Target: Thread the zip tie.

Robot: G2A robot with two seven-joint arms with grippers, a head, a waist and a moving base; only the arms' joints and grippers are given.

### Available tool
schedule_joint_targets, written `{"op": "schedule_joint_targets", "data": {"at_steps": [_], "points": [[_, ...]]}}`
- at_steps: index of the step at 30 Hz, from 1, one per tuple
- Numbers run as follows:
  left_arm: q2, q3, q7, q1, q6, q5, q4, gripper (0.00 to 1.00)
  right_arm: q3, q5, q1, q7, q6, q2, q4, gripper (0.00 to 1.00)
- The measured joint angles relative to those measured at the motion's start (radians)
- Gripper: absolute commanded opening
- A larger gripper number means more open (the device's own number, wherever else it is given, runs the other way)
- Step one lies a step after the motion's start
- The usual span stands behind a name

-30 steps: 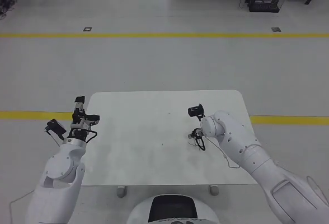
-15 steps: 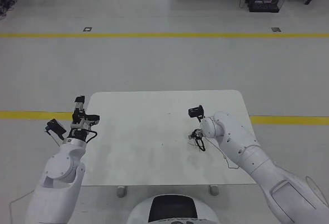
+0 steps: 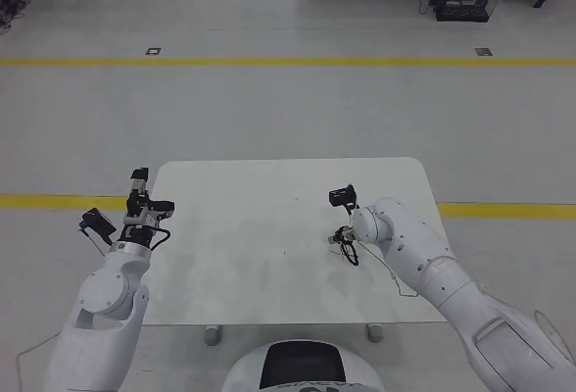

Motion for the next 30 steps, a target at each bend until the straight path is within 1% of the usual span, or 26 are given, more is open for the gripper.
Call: {"op": "schedule_joint_targets", "data": {"at_steps": [3, 5, 7, 16, 25, 30], "points": [[0.000, 0.000, 0.000, 0.000, 0.000, 0.000, 0.000, 1.00, 0.001, -0.002, -0.004, -0.009, -0.003, 0.000, -0.001, 1.00], [0.000, 0.000, 0.000, 0.000, 0.000, 0.000, 0.000, 1.00, 0.002, -0.023, -0.013, -0.027, -0.001, 0.001, -0.004, 1.00], [0.000, 0.000, 0.000, 0.000, 0.000, 0.000, 0.000, 1.00, 0.003, -0.036, -0.017, -0.024, 0.005, 0.001, -0.012, 1.00], [0.000, 0.000, 0.000, 0.000, 0.000, 0.000, 0.000, 1.00, 0.039, -0.018, -0.028, -0.003, 0.013, 0.001, -0.036, 1.00], [0.000, 0.000, 0.000, 0.000, 0.000, 0.000, 0.000, 1.00, 0.040, -0.020, -0.027, -0.003, 0.013, 0.001, -0.036, 1.00], [0.000, 0.000, 0.000, 0.000, 0.000, 0.000, 0.000, 1.00, 0.045, -0.013, -0.039, -0.028, -0.008, 0.000, -0.033, 1.00]]}}
